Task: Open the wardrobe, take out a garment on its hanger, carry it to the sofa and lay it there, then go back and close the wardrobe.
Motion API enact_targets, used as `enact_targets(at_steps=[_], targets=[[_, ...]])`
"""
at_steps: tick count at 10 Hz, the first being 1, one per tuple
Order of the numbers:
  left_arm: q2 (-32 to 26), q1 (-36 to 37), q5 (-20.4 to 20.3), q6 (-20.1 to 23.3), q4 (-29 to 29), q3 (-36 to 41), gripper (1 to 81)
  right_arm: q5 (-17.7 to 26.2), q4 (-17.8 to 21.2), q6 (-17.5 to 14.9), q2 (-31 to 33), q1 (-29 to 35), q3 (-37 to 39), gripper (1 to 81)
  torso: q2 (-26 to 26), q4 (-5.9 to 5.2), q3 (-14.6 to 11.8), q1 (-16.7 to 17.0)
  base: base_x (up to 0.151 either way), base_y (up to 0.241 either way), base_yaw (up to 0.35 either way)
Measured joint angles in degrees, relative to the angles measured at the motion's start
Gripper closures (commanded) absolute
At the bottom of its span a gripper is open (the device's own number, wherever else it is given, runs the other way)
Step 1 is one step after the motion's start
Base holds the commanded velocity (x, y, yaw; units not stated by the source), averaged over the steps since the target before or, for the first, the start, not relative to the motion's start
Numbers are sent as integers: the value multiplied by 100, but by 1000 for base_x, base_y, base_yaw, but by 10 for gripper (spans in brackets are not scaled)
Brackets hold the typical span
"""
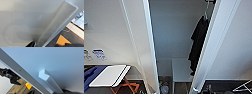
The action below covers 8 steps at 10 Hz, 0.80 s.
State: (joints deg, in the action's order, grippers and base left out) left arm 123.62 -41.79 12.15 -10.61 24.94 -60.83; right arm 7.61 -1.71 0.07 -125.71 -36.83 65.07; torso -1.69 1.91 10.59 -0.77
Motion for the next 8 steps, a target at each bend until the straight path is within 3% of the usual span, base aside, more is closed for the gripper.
enact_targets(at_steps=[8], targets=[[-433, -338, -408, 38, 250, 205, 10, -384, -9, -34, 297, -286, -149, 10, 0, 0, -24, -2, 0, 0, 0]])
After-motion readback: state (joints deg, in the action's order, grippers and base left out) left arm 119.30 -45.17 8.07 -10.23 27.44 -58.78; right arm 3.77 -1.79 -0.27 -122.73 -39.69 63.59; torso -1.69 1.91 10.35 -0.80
